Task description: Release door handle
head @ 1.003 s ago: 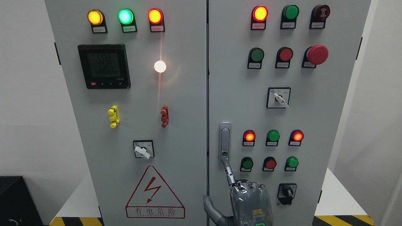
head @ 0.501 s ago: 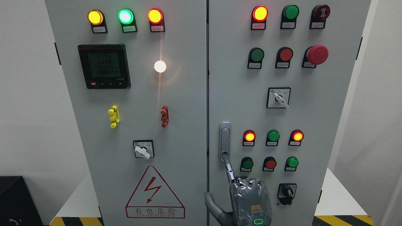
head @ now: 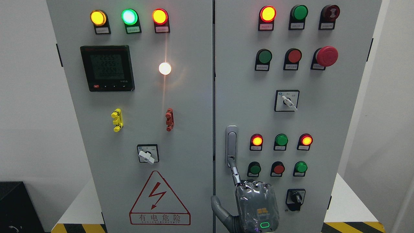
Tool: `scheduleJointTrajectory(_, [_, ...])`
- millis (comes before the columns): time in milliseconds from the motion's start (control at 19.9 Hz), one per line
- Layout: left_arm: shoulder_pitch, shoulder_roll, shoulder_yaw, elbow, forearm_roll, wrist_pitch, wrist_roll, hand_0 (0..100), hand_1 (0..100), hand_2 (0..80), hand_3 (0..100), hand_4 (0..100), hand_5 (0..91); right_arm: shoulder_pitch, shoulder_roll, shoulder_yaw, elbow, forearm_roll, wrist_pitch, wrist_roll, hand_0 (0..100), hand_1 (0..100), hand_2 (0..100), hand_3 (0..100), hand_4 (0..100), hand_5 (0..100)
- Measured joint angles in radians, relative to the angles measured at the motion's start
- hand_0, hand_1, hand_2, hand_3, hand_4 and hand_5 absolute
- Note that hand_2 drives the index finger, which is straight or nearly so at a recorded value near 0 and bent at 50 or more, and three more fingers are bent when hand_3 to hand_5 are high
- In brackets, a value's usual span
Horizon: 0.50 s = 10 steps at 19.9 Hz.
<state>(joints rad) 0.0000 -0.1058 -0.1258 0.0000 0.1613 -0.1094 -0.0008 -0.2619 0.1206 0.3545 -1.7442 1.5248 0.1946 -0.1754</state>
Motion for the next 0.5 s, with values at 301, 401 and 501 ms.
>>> scheduleJointTrajectory(301, [0.000, 0.000, 0.000, 0.000, 0.000, 0.000, 0.000, 12, 56, 0.0, 0, 0, 0.0, -0.009, 0.000, -0.004, 0.012, 0.010, 0.000, 0.003, 30, 21, 0, 100, 100, 100])
scheduleJointTrajectory(401, [0.000, 0.000, 0.000, 0.000, 0.000, 0.000, 0.000, 12, 56, 0.0, 0, 0, 0.0, -0.011, 0.000, -0.007, 0.015, 0.012, 0.004, 0.004, 30, 22, 0, 100, 100, 100])
scheduleJointTrajectory(501, [0.000, 0.000, 0.000, 0.000, 0.000, 0.000, 0.000, 12, 56, 0.0, 0, 0, 0.0, -0.012, 0.000, -0.009, 0.018, 0.013, 0.007, 0.004, 30, 22, 0, 100, 100, 100])
